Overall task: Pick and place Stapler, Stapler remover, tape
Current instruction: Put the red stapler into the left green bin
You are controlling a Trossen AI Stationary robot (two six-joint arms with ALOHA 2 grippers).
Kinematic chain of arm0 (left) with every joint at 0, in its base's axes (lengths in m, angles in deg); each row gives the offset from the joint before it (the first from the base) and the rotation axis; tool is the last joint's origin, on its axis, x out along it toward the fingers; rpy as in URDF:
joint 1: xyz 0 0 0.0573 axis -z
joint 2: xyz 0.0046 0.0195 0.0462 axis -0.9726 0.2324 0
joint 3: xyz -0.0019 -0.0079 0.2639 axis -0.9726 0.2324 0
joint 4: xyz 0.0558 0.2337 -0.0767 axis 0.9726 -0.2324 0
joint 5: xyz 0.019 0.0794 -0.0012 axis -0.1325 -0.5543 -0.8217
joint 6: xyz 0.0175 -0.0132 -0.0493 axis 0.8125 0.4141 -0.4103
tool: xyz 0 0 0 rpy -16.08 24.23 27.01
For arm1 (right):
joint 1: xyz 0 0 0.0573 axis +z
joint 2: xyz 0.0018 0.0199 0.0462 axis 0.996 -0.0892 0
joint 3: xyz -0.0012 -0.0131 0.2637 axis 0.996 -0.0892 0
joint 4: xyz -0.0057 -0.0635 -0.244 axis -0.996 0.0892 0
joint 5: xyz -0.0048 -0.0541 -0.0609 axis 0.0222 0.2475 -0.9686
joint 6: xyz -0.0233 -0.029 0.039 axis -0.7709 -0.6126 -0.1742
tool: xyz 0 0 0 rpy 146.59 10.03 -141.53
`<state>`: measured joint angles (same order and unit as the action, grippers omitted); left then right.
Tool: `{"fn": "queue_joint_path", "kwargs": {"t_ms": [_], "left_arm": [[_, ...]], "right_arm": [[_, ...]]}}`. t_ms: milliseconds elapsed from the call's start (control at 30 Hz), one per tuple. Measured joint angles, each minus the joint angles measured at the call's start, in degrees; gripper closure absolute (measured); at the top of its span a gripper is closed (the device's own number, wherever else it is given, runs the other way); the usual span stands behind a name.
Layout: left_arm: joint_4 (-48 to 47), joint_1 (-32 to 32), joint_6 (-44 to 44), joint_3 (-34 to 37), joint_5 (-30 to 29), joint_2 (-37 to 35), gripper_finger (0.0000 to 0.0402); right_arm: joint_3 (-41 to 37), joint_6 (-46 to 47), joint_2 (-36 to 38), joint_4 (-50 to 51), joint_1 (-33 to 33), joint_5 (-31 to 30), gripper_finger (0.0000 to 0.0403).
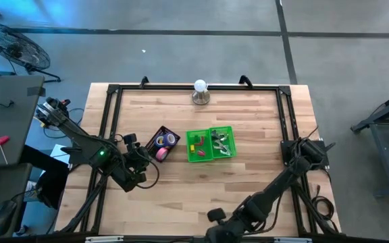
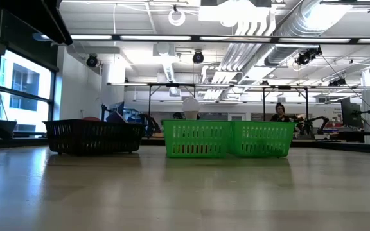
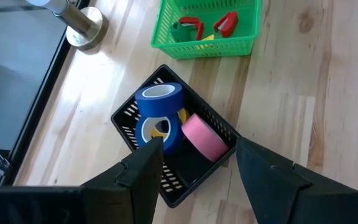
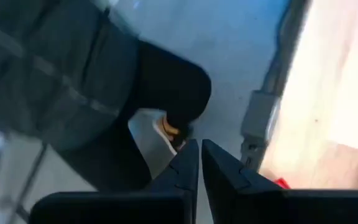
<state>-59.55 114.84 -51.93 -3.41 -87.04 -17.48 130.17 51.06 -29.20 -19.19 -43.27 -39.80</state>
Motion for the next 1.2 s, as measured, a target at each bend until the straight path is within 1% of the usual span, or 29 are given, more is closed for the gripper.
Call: {"fn": "queue_joint_path", "kwargs": {"t_ms": [67, 167, 267, 467, 633, 767, 933, 1033, 1133, 1200], "left_arm": [[0.26, 0.00, -0.19, 0.00, -0.02, 0.00, 0.0206], [0.53, 0.00, -0.44, 0.00, -0.02, 0.00, 0.0206], [0.74, 0.00, -0.44, 0.00, 0.00, 0.00, 0.0206], [1.71, 0.00, -0.44, 0.00, 0.31, 0.02, 0.0206], [1.75, -0.02, -0.44, 0.00, 0.33, 0.02, 0.0206], [1.86, 0.00, -0.44, 0.00, 0.56, 0.02, 0.0206], [1.94, -0.01, -0.53, 0.00, 1.69, 0.02, 0.0206], [2.48, -0.02, -0.63, 0.00, 2.07, 0.02, 0.0206], [3.29, 0.00, -0.42, 0.00, 2.13, 0.03, 0.0206], [3.27, 0.00, -0.39, -0.01, 2.16, 0.04, 0.0206]], "right_arm": [[-1.00, 4.55, 0.00, -1.79, -0.69, -1.03, 0.0389], [-1.74, 11.57, 0.02, -0.58, -1.39, -2.73, 0.0375], [-2.65, 12.98, 0.02, 0.25, -1.22, -2.76, 0.0345], [-3.94, 18.05, 0.04, -2.60, -0.44, -2.10, 0.0271], [-3.94, 19.93, 0.07, -2.65, -0.44, -3.26, 0.0234], [-3.94, 19.54, 0.05, -2.67, -0.46, -3.51, 0.0224], [-3.94, 20.34, 0.07, -3.36, -0.75, -3.93, 0.0226], [-3.93, 21.01, 0.07, -3.42, -0.84, -5.51, 0.0228], [-3.68, 26.19, 0.07, -1.86, -1.72, -7.40, 0.0227], [-3.65, 28.25, 0.07, 1.39, -1.92, -8.80, 0.0225]]}}
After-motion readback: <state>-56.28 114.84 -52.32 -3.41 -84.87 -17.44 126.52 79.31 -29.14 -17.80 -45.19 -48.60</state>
